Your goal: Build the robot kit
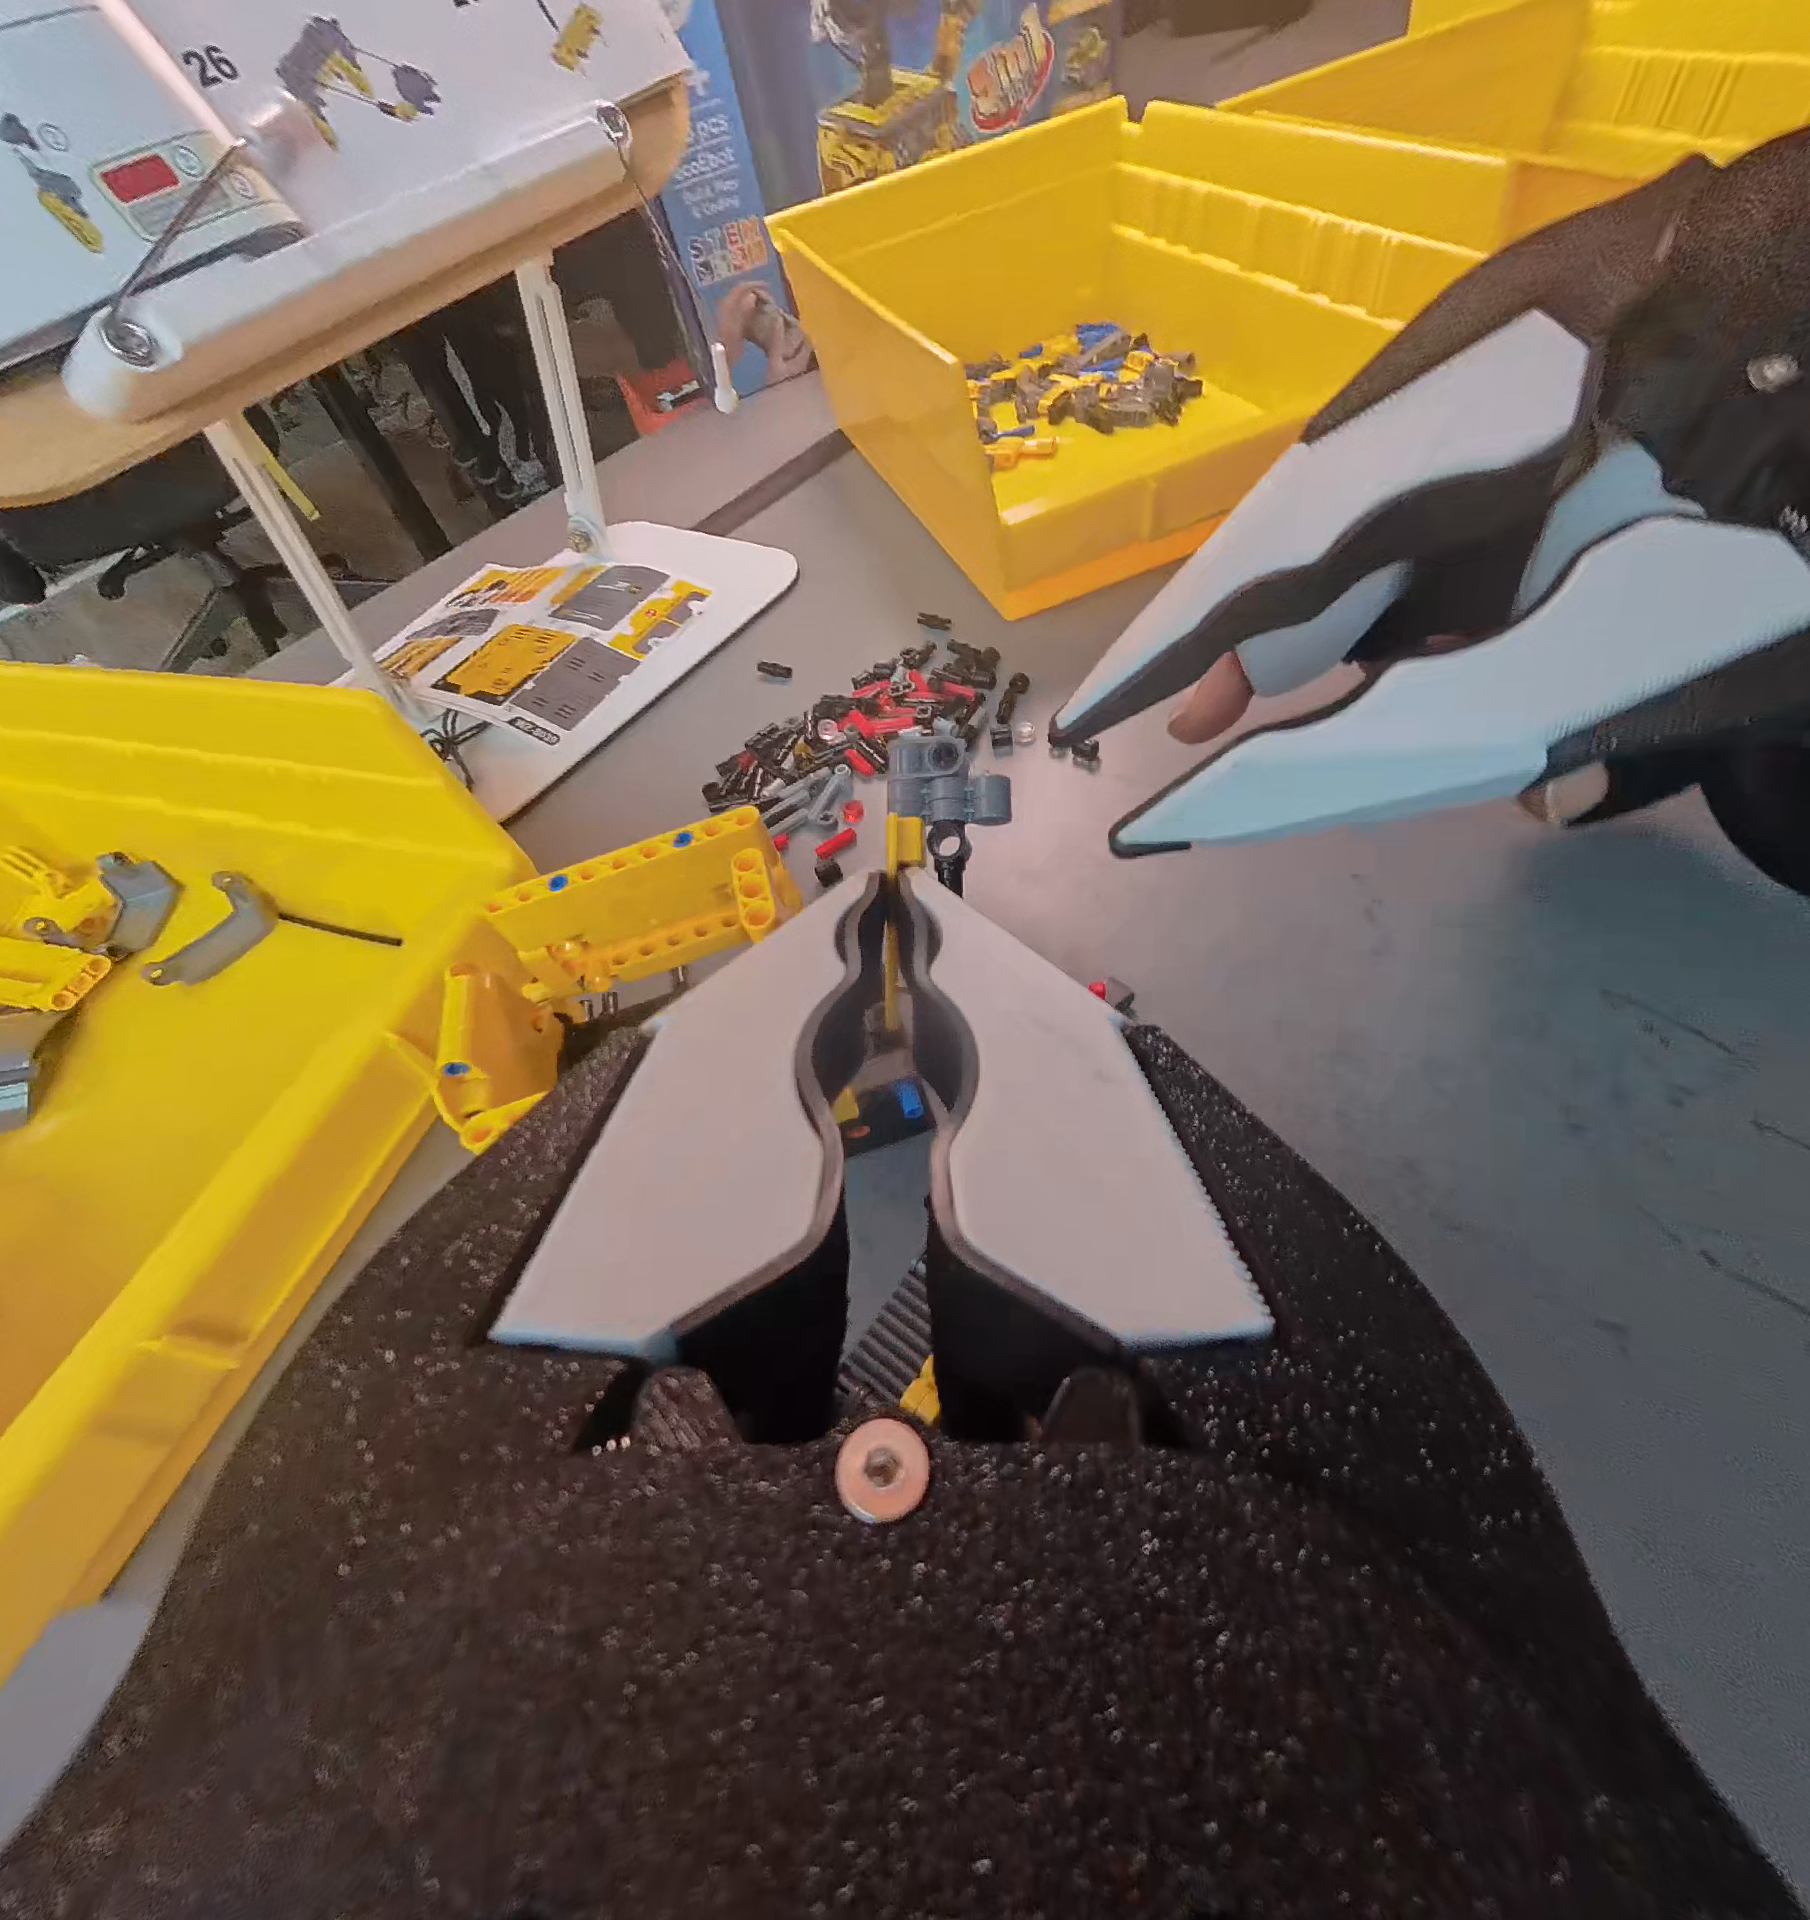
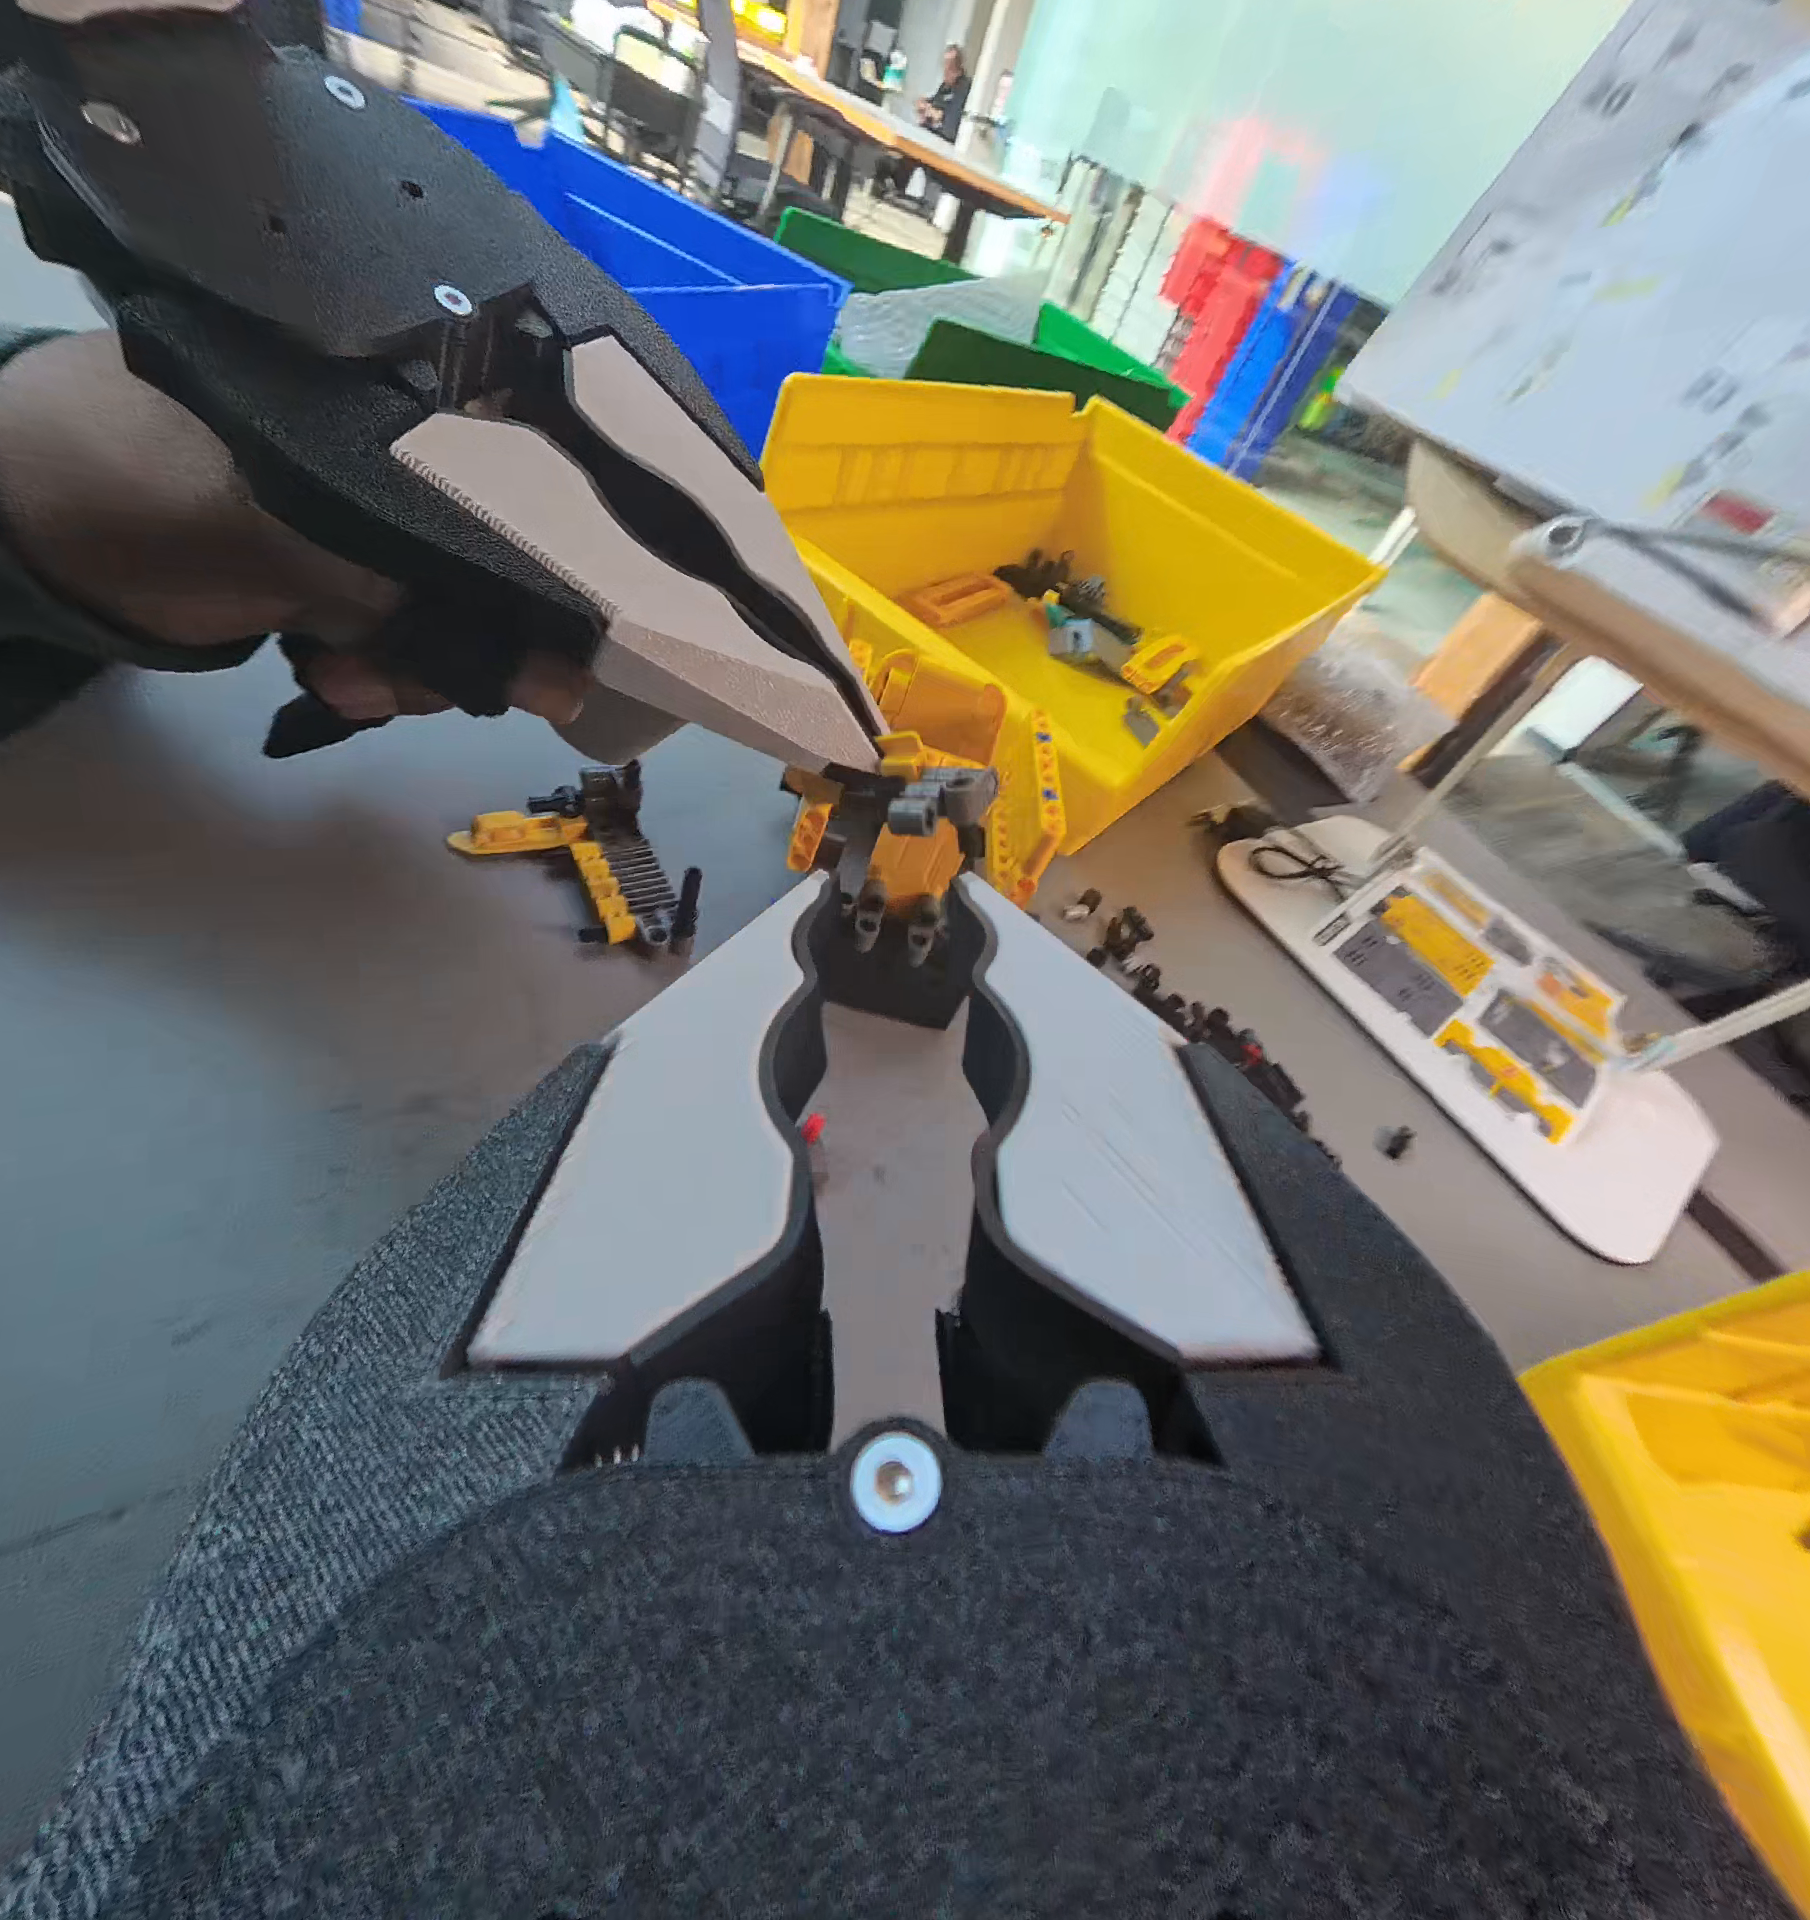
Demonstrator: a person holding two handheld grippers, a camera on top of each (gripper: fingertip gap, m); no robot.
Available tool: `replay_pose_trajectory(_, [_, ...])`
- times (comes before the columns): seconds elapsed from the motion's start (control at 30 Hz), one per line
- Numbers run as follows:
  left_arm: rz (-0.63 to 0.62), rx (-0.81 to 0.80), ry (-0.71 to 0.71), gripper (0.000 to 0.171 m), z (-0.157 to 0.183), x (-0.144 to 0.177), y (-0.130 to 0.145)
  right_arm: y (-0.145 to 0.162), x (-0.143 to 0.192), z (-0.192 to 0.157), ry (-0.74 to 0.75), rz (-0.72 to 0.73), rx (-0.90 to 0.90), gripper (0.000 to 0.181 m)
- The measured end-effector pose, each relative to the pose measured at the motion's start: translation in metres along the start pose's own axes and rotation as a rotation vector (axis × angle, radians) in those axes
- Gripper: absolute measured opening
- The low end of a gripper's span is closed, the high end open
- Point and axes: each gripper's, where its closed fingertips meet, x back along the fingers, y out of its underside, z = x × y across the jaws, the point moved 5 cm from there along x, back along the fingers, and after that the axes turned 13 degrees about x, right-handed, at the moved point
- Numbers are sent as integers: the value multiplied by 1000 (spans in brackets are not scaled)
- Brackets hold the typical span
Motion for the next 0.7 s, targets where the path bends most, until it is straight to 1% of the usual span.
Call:
replay_pose_trajectory(0.13, [43, 13, -44, 0, 0, 1, -10, -19, -13, -2, 211, -48, 209, 13])
replay_pose_trajectory(0.2, [63, 3, -65, 0, 0, 5, -14, -23, -14, 1, 268, -56, 264, 7])
replay_pose_trajectory(0.33, [103, -5, -78, 0, 2, 12, -21, -28, -12, 5, 321, -62, 311, 11])
replay_pose_trajectory(0.57, [167, -66, -112, 0, 7, 21, -31, -43, -9, 6, 343, -16, 359, 7])
replay_pose_trajectory(0.7, [229, -56, -87, 1, 6, 25, -36, -51, -8, 11, 345, 5, 394, 7])
